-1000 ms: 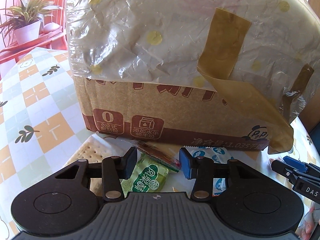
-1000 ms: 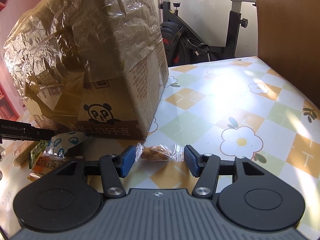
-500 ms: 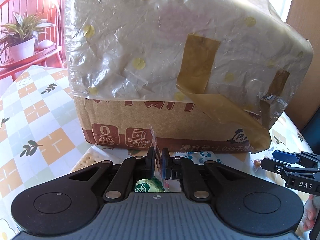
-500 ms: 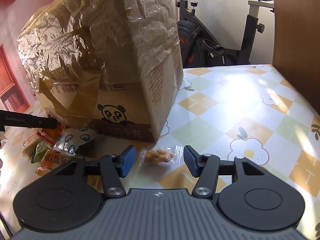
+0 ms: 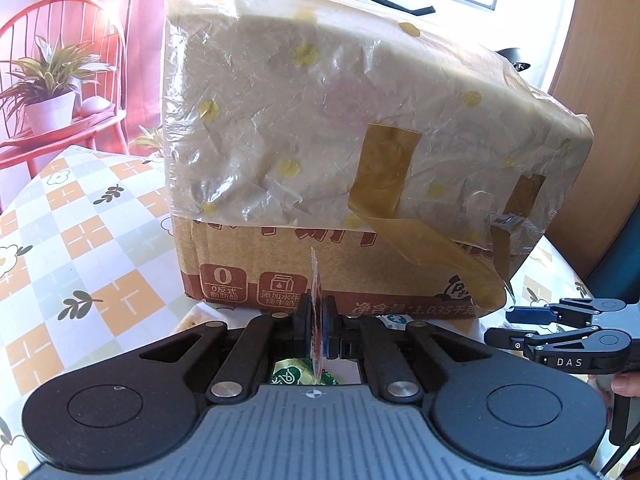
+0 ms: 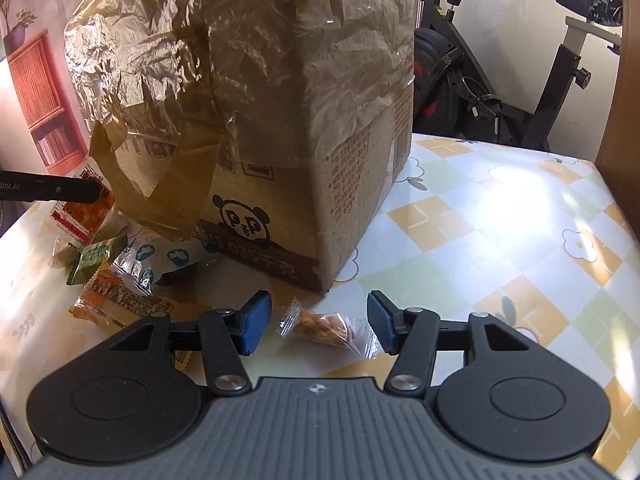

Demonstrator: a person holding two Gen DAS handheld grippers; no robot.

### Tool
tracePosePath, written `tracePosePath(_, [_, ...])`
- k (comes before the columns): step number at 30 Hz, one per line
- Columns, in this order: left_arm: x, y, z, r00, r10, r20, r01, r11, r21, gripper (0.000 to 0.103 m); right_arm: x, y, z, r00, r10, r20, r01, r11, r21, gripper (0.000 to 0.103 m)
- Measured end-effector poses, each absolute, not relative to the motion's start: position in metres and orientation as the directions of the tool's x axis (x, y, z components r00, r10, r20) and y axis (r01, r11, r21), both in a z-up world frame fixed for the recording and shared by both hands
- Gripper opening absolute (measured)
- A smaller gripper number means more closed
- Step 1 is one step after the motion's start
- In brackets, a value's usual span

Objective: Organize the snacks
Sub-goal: 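Grasp the clear bag of peanuts with the right gripper while the left holds the brown packet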

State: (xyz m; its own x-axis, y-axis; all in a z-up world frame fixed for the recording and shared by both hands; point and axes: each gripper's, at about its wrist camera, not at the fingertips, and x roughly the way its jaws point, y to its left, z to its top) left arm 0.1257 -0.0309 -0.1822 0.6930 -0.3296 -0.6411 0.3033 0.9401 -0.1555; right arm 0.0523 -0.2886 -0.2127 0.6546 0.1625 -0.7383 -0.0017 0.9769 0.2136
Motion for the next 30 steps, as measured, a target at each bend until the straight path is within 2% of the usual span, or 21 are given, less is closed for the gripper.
tracePosePath(6, [0.116, -0.03, -0.183, 0.694, -0.338, -0.636, 0.327, 0.935, -0.139, 0.006, 0.041, -0.292, -0.214, 0.621, 0.217, -0.753, 0.045, 0.949, 0.311, 0.056])
tracePosePath(8, [0.112, -0.031, -0.183, 0.691, -0.342, -0.637, 0.336, 0.932, -0.136, 0.006, 0.036, -0.289, -0.213, 0.624, 0.203, -0.755, 0.039, 0.956, 0.29, 0.052])
tracePosePath(14, [0.102, -0.028, -0.178, 0.694, -0.355, -0.627, 0.342, 0.928, -0.147, 0.006, 0.041, -0.285, -0.206, 0.632, 0.159, -0.758, 0.029, 0.973, 0.229, 0.052])
tracePosePath(23, [0.095, -0.027, -0.175, 0.698, -0.364, -0.616, 0.347, 0.925, -0.154, 0.006, 0.041, -0.28, -0.2, 0.585, 0.166, -0.794, 0.072, 0.964, 0.255, 0.053])
tracePosePath(30, [0.094, -0.028, -0.175, 0.699, -0.372, -0.611, 0.348, 0.923, -0.163, 0.006, 0.035, -0.273, -0.198, 0.565, 0.266, -0.781, 0.022, 0.941, 0.336, 0.053])
